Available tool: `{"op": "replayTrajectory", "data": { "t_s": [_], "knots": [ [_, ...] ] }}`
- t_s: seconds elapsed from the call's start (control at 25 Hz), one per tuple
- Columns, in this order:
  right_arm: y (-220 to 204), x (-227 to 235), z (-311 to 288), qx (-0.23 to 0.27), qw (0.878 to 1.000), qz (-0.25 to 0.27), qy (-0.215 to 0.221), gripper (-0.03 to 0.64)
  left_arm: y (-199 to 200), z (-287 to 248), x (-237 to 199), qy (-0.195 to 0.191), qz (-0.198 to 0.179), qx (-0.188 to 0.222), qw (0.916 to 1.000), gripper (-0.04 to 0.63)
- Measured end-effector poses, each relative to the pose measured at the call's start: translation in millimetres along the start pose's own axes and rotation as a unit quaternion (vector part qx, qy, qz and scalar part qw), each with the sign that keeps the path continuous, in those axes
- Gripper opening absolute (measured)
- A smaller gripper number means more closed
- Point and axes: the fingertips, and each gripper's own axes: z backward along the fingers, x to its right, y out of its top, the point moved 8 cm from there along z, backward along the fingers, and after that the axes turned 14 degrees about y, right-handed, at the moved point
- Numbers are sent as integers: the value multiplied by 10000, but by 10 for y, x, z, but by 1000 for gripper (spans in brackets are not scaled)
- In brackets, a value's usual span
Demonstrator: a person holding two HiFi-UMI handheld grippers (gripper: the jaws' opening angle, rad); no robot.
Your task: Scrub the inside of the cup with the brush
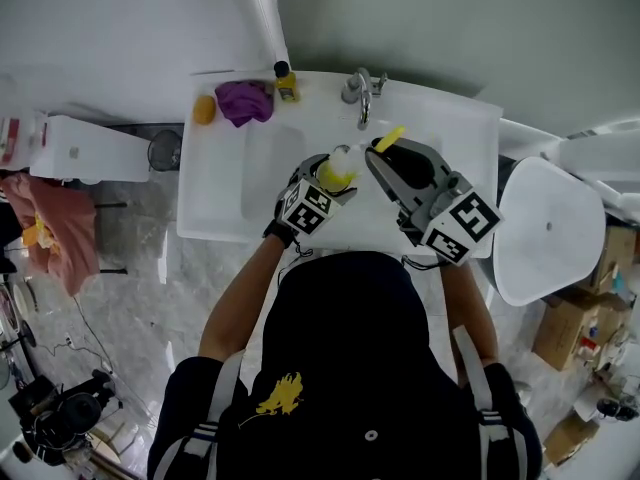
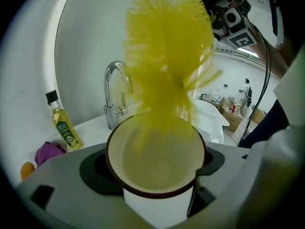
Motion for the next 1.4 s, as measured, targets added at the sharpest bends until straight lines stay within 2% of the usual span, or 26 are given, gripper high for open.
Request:
{"op": "replayTrajectory", "data": {
  "t_s": [0.2, 0.48, 0.76, 1.04, 1.24, 1.4],
  "knots": [
    [-353, 91, -153, -347, 9987, -344, 169, 81, 253, 68, 76, -155, -254, 142, 9995, 430],
    [-375, 188, -246, -514, 9985, 9, 208, 81, 294, 80, 129, -242, -371, 179, 9989, 430],
    [-494, 369, -96, -555, 9984, -53, 38, 80, 202, 127, -14, -192, -111, 129, 9997, 430],
    [-557, 63, -15, -778, 9963, -6, 367, 78, 202, 96, -262, -2, -16, 61, 10000, 430],
    [-452, -10, -135, -797, 9954, 288, 444, 78, 312, 47, -67, -105, -359, 79, 9993, 430],
    [-382, 136, -184, -562, 9979, 304, 132, 77, 398, 73, 182, -232, -560, 215, 9979, 430]
  ]
}}
